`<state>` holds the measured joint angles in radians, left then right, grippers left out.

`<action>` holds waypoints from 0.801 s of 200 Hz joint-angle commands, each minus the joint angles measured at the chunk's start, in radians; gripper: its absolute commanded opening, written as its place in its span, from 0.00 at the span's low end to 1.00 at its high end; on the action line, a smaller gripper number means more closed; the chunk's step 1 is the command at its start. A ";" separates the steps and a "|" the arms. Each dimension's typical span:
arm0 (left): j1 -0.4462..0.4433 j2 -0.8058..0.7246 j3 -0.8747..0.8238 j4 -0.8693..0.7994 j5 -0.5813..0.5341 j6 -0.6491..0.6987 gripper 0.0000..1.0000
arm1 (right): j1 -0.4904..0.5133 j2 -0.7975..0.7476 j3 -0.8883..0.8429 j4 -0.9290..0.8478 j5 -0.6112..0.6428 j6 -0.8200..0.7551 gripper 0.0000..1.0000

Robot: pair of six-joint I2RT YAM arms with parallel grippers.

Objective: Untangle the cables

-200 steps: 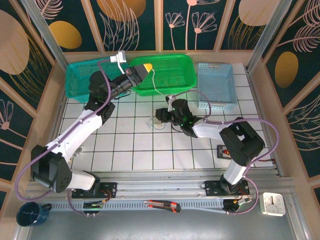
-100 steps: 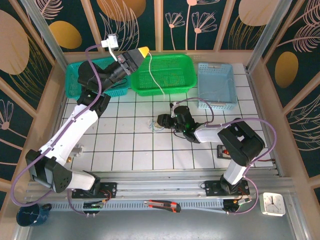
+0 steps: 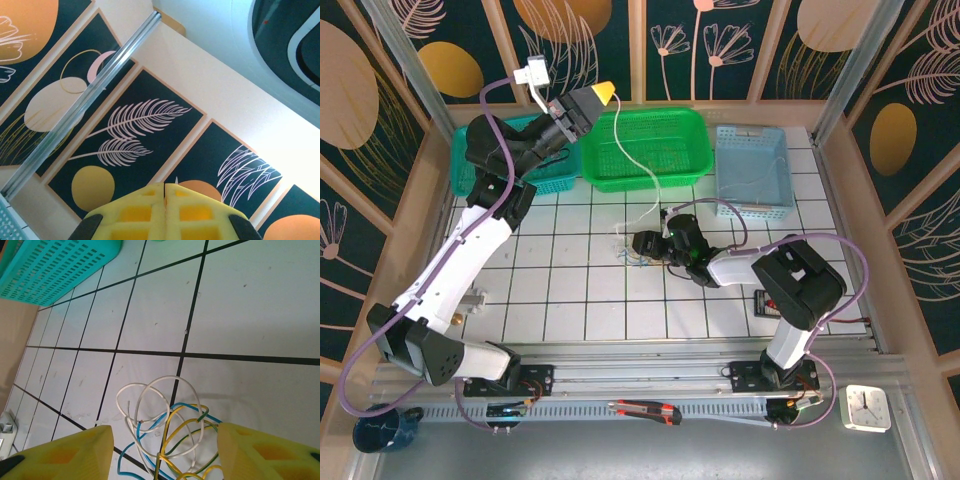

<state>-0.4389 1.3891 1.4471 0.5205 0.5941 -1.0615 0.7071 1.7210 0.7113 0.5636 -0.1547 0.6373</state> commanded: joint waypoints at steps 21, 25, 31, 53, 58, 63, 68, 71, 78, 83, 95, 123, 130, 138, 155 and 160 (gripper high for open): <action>-0.003 -0.028 -0.060 -0.023 -0.014 0.049 0.00 | 0.006 -0.120 0.033 -0.107 0.024 -0.031 0.60; -0.004 -0.028 -0.066 -0.023 -0.013 0.050 0.00 | 0.006 -0.134 0.035 -0.119 0.026 -0.035 0.60; -0.004 -0.029 -0.074 -0.021 -0.015 0.053 0.00 | 0.005 -0.149 0.041 -0.136 0.030 -0.043 0.60; -0.005 -0.030 -0.099 -0.012 -0.020 0.062 0.00 | -0.004 -0.198 0.057 -0.190 0.035 -0.060 0.60; -0.004 -0.031 -0.102 -0.013 -0.020 0.063 0.00 | -0.007 -0.210 0.060 -0.200 0.035 -0.064 0.60; -0.004 -0.032 -0.106 -0.012 -0.021 0.065 0.00 | -0.009 -0.224 0.062 -0.209 0.035 -0.068 0.60; -0.004 -0.030 -0.109 -0.012 -0.022 0.067 0.00 | -0.011 -0.236 0.064 -0.219 0.036 -0.071 0.60; -0.003 -0.030 -0.111 -0.012 -0.022 0.069 0.00 | -0.012 -0.241 0.065 -0.224 0.036 -0.073 0.60; -0.004 -0.030 -0.117 -0.013 -0.025 0.072 0.00 | -0.015 -0.258 0.067 -0.238 0.041 -0.078 0.60; -0.004 -0.028 -0.121 -0.011 -0.025 0.072 0.00 | -0.017 -0.268 0.069 -0.246 0.042 -0.081 0.60; -0.004 -0.027 -0.131 -0.006 -0.027 0.074 0.00 | -0.021 -0.300 0.068 -0.266 0.050 -0.089 0.60; -0.004 -0.024 -0.148 0.002 -0.033 0.079 0.00 | -0.035 -0.362 0.063 -0.306 0.065 -0.102 0.60; -0.004 -0.024 -0.149 0.003 -0.033 0.081 0.00 | -0.037 -0.377 0.062 -0.315 0.067 -0.106 0.60; -0.004 -0.022 -0.152 0.003 -0.034 0.083 0.00 | -0.039 -0.393 0.062 -0.323 0.065 -0.107 0.60; -0.004 -0.018 -0.151 0.004 -0.033 0.085 0.00 | -0.042 -0.423 0.066 -0.336 0.049 -0.112 0.60; -0.005 -0.017 -0.151 0.005 -0.033 0.085 0.00 | -0.041 -0.431 0.069 -0.339 0.041 -0.114 0.60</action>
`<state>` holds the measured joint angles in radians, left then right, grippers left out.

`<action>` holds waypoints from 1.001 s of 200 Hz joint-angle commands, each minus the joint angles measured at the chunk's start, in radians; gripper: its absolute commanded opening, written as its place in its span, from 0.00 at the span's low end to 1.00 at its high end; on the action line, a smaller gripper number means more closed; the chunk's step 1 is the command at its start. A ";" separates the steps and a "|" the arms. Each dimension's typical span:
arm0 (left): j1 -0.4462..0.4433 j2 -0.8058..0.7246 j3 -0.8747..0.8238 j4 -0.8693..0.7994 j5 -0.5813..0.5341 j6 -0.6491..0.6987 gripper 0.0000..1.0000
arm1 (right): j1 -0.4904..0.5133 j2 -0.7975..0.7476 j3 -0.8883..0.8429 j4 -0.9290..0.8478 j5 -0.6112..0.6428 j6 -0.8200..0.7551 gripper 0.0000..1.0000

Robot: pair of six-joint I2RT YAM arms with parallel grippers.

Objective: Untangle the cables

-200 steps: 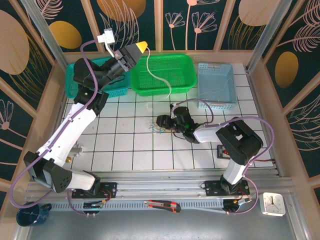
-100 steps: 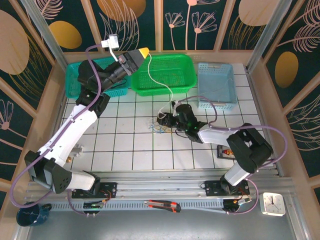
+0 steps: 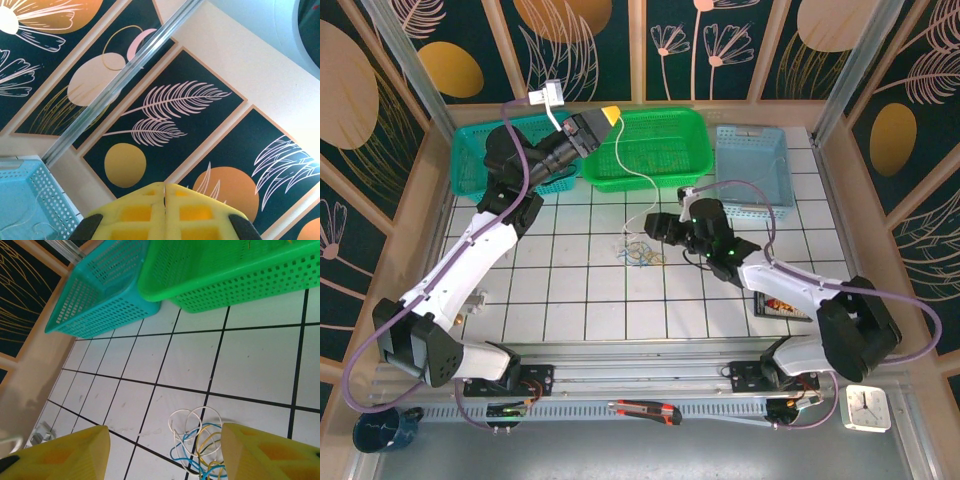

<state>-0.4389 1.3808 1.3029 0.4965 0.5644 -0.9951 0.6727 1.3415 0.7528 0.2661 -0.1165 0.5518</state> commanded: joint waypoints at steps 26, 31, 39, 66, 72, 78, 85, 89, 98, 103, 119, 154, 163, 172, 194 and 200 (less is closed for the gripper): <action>-0.004 -0.003 -0.006 0.038 -0.001 0.014 0.00 | -0.007 -0.074 0.038 -0.047 -0.045 -0.020 0.61; -0.004 -0.002 -0.006 0.038 -0.001 0.015 0.00 | -0.006 -0.076 0.039 -0.045 -0.052 -0.016 0.62; -0.004 -0.001 -0.004 0.042 0.000 0.013 0.00 | -0.007 -0.080 0.040 -0.040 -0.064 -0.009 0.63; -0.004 0.004 -0.002 0.045 0.001 0.011 0.00 | -0.006 -0.093 0.036 -0.019 -0.089 0.018 0.65; -0.004 0.004 -0.002 0.047 0.001 0.010 0.00 | -0.006 -0.094 0.034 -0.015 -0.090 0.020 0.65; -0.004 0.005 -0.002 0.048 0.002 0.010 0.00 | -0.006 -0.095 0.034 -0.013 -0.091 0.023 0.65; -0.004 0.004 -0.003 0.047 0.000 0.012 0.00 | -0.007 -0.099 0.034 -0.014 -0.091 0.025 0.65; -0.004 0.005 -0.002 0.047 0.000 0.012 0.00 | -0.007 -0.100 0.034 -0.015 -0.089 0.025 0.65; -0.004 0.007 -0.004 0.045 -0.001 0.014 0.00 | -0.006 -0.105 0.034 -0.020 -0.080 0.023 0.65; -0.004 0.009 -0.004 0.044 0.000 0.016 0.00 | -0.006 -0.110 0.034 -0.025 -0.070 0.023 0.65; -0.004 0.011 -0.007 0.044 0.000 0.017 0.00 | -0.007 -0.132 0.034 -0.045 -0.036 0.015 0.65; -0.005 0.012 -0.020 0.044 0.005 0.026 0.00 | -0.010 -0.208 0.060 -0.126 0.071 -0.039 0.64; -0.004 0.016 -0.023 0.041 0.010 0.030 0.00 | -0.013 -0.230 0.071 -0.150 0.100 -0.056 0.64; -0.004 0.019 -0.026 0.031 0.021 0.038 0.00 | -0.012 -0.250 0.082 -0.169 0.123 -0.071 0.64; -0.004 0.025 -0.038 0.011 0.027 0.061 0.00 | -0.015 -0.292 0.110 -0.203 0.163 -0.105 0.64; -0.004 0.026 -0.041 0.004 0.030 0.069 0.00 | -0.016 -0.300 0.117 -0.207 0.164 -0.116 0.64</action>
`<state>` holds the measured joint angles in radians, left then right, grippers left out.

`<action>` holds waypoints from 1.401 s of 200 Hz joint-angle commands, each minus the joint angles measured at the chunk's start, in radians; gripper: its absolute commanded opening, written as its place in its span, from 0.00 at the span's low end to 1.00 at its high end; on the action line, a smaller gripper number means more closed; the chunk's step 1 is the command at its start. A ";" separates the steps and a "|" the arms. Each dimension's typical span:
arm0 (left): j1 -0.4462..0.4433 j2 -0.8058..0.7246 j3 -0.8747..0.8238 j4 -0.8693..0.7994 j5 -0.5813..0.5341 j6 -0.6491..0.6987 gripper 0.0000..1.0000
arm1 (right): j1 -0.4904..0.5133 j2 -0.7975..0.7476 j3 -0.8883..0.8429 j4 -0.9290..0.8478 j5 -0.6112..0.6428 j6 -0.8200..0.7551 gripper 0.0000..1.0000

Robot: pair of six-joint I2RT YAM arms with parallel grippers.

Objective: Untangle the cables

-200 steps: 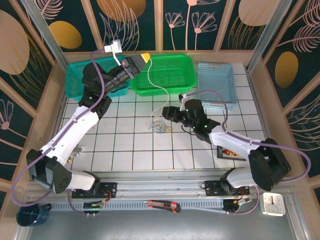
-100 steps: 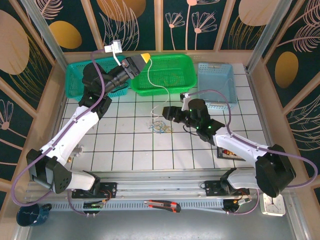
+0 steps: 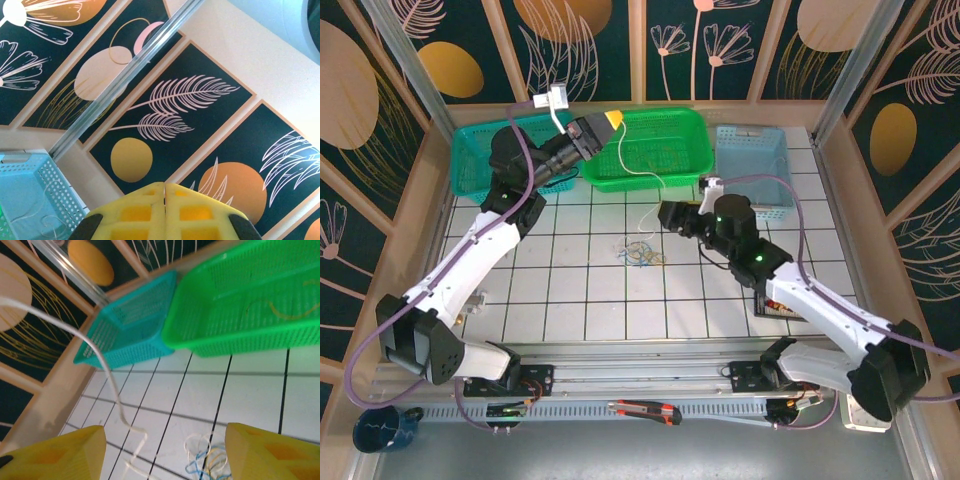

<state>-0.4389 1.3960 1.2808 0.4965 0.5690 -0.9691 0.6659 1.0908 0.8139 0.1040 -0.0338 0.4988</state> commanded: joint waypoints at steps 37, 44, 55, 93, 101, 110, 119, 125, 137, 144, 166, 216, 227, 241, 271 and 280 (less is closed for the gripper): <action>-0.004 0.034 -0.020 -0.031 0.061 0.085 0.00 | -0.012 -0.026 0.151 -0.062 -0.023 -0.163 0.68; -0.003 0.039 -0.019 -0.035 0.071 0.091 0.00 | -0.012 -0.012 0.173 -0.065 -0.054 -0.179 0.68; -0.004 0.047 -0.018 -0.044 0.085 0.097 0.00 | -0.012 0.012 0.203 -0.062 -0.097 -0.199 0.69; -0.004 0.063 -0.035 -0.046 0.114 0.100 0.00 | -0.012 0.102 0.278 -0.021 -0.219 -0.221 0.70; -0.006 0.064 -0.038 -0.045 0.116 0.099 0.00 | -0.012 0.121 0.288 -0.009 -0.239 -0.218 0.70; -0.006 0.065 -0.042 -0.044 0.119 0.096 0.00 | -0.010 0.141 0.296 0.007 -0.256 -0.212 0.70; -0.006 0.064 -0.046 -0.042 0.120 0.095 0.00 | -0.008 0.158 0.303 0.020 -0.270 -0.209 0.70; -0.006 0.064 -0.047 -0.041 0.121 0.093 0.00 | -0.008 0.170 0.308 0.030 -0.276 -0.204 0.70; -0.007 0.064 -0.052 -0.040 0.121 0.092 0.00 | -0.004 0.188 0.318 0.048 -0.292 -0.195 0.69; -0.007 0.064 -0.055 -0.037 0.121 0.089 0.00 | -0.002 0.199 0.321 0.060 -0.299 -0.190 0.69; -0.014 0.067 -0.060 -0.033 0.123 0.085 0.00 | 0.000 0.235 0.339 0.085 -0.320 -0.178 0.69; -0.023 0.075 -0.061 -0.016 0.123 0.071 0.00 | 0.006 0.309 0.376 0.128 -0.345 -0.157 0.66; -0.025 0.075 -0.063 -0.012 0.121 0.068 0.00 | 0.005 0.319 0.379 0.134 -0.344 -0.152 0.61; -0.026 0.075 -0.063 -0.008 0.121 0.065 0.00 | 0.006 0.326 0.380 0.140 -0.338 -0.149 0.45; -0.027 0.075 -0.066 -0.001 0.115 0.061 0.02 | -0.011 0.316 0.365 0.137 -0.303 -0.141 0.00; -0.027 0.074 -0.069 0.002 0.109 0.062 0.22 | -0.024 0.306 0.356 0.135 -0.292 -0.136 0.00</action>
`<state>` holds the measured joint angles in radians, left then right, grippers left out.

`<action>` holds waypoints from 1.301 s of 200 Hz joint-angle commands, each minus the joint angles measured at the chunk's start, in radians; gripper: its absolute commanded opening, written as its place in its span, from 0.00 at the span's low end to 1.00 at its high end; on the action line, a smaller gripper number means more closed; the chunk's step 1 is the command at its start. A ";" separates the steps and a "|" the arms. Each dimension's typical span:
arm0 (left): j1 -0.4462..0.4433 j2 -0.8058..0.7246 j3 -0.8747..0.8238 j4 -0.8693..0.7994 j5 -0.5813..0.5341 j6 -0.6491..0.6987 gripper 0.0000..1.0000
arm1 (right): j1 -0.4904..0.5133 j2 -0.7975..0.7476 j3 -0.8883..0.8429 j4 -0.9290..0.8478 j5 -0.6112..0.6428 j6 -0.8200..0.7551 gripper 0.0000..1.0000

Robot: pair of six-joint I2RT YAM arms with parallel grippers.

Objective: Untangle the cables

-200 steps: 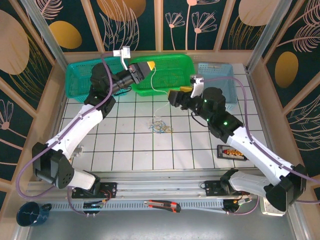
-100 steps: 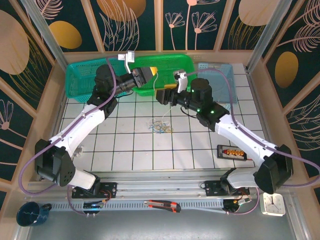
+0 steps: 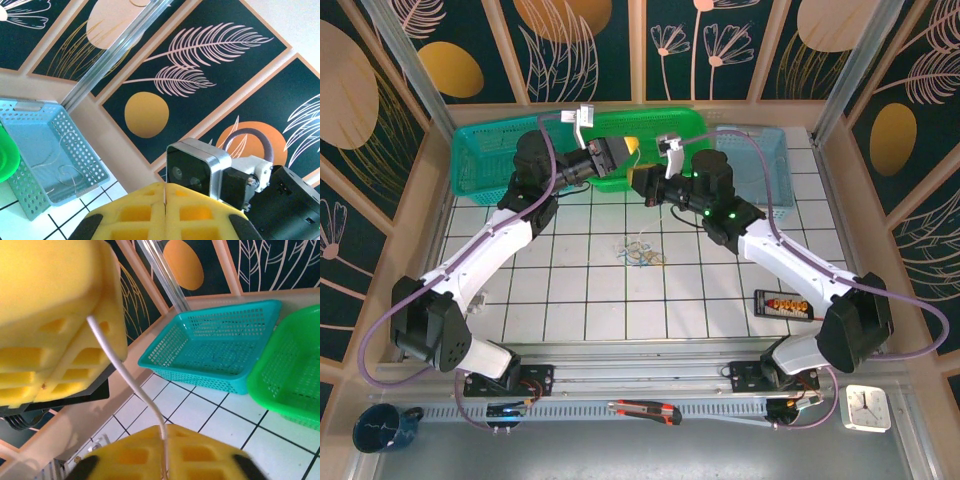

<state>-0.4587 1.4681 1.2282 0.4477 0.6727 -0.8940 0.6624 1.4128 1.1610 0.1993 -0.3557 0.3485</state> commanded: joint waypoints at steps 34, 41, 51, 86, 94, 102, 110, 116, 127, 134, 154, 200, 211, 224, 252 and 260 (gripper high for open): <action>-0.008 -0.022 -0.033 0.037 -0.046 0.015 0.89 | -0.107 -0.072 -0.022 0.013 0.075 0.028 0.00; -0.008 -0.031 -0.040 0.029 -0.059 0.024 0.99 | -0.110 -0.085 -0.025 0.002 0.091 0.029 0.00; -0.008 -0.040 -0.048 0.021 -0.075 0.036 0.99 | -0.167 -0.104 -0.026 -0.014 0.118 0.029 0.00; -0.006 -0.068 -0.103 0.017 -0.121 0.050 0.99 | -0.284 -0.142 -0.011 -0.062 0.244 0.012 0.00; -0.006 -0.077 -0.117 0.017 -0.129 0.052 0.99 | -0.313 -0.144 -0.005 -0.065 0.266 0.011 0.00; -0.006 -0.084 -0.131 0.017 -0.137 0.055 0.99 | -0.341 -0.144 0.000 -0.065 0.287 0.010 0.00; -0.006 -0.091 -0.145 0.017 -0.143 0.055 0.99 | -0.371 -0.141 0.004 -0.061 0.304 0.009 0.00; -0.006 -0.095 -0.155 0.017 -0.146 0.057 0.99 | -0.389 -0.137 0.008 -0.055 0.318 0.007 0.00; -0.006 -0.105 -0.175 0.017 -0.153 0.058 0.99 | -0.425 -0.125 0.015 -0.047 0.336 0.009 0.00; -0.006 -0.111 -0.187 0.018 -0.157 0.059 0.99 | -0.442 -0.115 0.019 -0.035 0.349 0.008 0.00; -0.006 -0.128 -0.222 0.017 -0.171 0.060 0.99 | -0.484 -0.077 0.032 -0.003 0.367 0.002 0.00; -0.006 -0.158 -0.297 0.029 -0.183 0.050 0.99 | -0.542 0.024 0.060 0.077 0.449 -0.041 0.00; -0.006 -0.161 -0.311 0.038 -0.186 0.044 0.99 | -0.547 0.051 0.055 0.105 0.473 -0.051 0.00; -0.006 -0.165 -0.324 0.048 -0.187 0.037 0.99 | -0.555 0.081 0.054 0.136 0.485 -0.063 0.00; -0.006 -0.169 -0.339 0.050 -0.188 0.034 0.99 | -0.564 0.151 0.065 0.172 0.512 -0.083 0.00; -0.006 -0.170 -0.342 0.049 -0.190 0.034 0.99 | -0.566 0.174 0.072 0.171 0.511 -0.085 0.00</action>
<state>-0.4614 1.3262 0.9009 0.4606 0.4881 -0.8566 0.1093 1.5368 1.1896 0.2928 0.1078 0.2955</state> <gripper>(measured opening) 0.988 0.050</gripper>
